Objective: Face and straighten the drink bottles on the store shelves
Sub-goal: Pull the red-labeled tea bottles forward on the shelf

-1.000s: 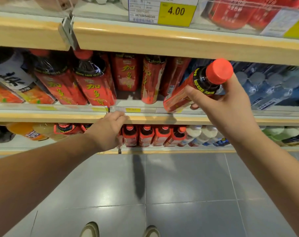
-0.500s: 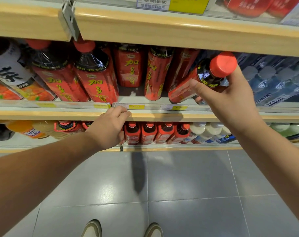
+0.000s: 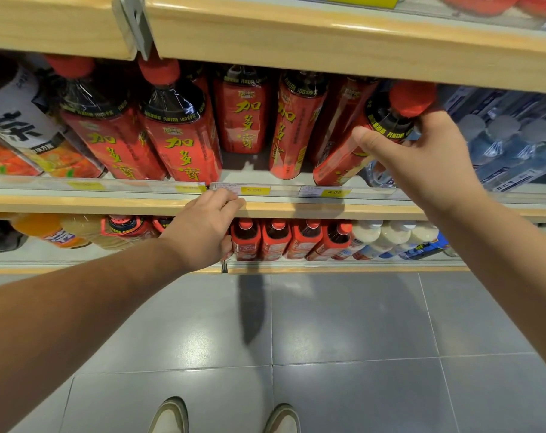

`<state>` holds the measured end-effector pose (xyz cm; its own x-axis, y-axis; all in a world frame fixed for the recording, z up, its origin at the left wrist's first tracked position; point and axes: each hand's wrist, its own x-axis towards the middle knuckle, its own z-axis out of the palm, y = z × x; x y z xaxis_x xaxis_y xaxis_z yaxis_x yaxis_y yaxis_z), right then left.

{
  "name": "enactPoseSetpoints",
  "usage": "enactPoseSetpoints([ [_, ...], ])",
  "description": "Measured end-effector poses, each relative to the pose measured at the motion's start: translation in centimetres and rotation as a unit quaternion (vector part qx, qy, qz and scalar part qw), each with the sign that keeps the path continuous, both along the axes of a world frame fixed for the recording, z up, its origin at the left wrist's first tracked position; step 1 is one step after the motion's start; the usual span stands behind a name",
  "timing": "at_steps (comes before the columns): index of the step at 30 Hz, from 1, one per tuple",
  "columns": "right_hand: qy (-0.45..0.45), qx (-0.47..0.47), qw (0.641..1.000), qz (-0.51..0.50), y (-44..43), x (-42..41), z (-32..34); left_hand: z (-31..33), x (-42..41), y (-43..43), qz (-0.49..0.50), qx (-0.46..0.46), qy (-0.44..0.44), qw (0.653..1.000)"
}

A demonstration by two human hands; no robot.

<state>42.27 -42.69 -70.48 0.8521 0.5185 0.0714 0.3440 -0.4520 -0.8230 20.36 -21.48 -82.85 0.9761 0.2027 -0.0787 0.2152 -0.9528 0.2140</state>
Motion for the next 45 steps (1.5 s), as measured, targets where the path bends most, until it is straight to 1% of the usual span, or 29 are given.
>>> enactPoseSetpoints([
  [8,-0.017,-0.045,0.999,0.004,1.0,0.5,0.2,0.1,0.1,-0.2,0.001,-0.005,-0.005,1.000],
  [14,0.002,-0.060,0.998,-0.005,2.0,0.6,-0.3,0.0,0.1,-0.3,0.001,0.005,-0.003,1.000],
  [19,0.024,-0.023,0.999,-0.014,3.1,-0.1,-0.3,0.1,0.1,-0.3,0.001,0.005,0.002,1.000],
  [25,0.064,-0.014,0.997,-0.034,3.6,-0.2,-0.4,0.3,0.2,-0.3,0.000,0.004,0.002,1.000],
  [28,0.059,-0.007,0.997,-0.049,3.6,-0.2,-0.4,0.3,0.1,-0.3,-0.001,0.003,0.002,1.000],
  [31,0.056,0.012,0.998,-0.037,3.6,-0.2,-0.5,0.2,0.1,-0.3,-0.001,0.005,0.001,1.000],
  [34,0.048,0.008,0.998,-0.029,3.5,-0.3,-0.3,0.1,0.1,-0.4,0.000,0.004,0.001,1.000],
  [38,0.068,-0.009,0.997,-0.022,3.5,-0.5,-0.1,0.2,0.1,-0.4,0.000,0.003,0.002,1.000],
  [45,0.078,0.001,0.995,-0.055,4.5,-0.8,-0.4,0.4,0.2,-0.5,0.005,0.001,0.007,1.000],
])
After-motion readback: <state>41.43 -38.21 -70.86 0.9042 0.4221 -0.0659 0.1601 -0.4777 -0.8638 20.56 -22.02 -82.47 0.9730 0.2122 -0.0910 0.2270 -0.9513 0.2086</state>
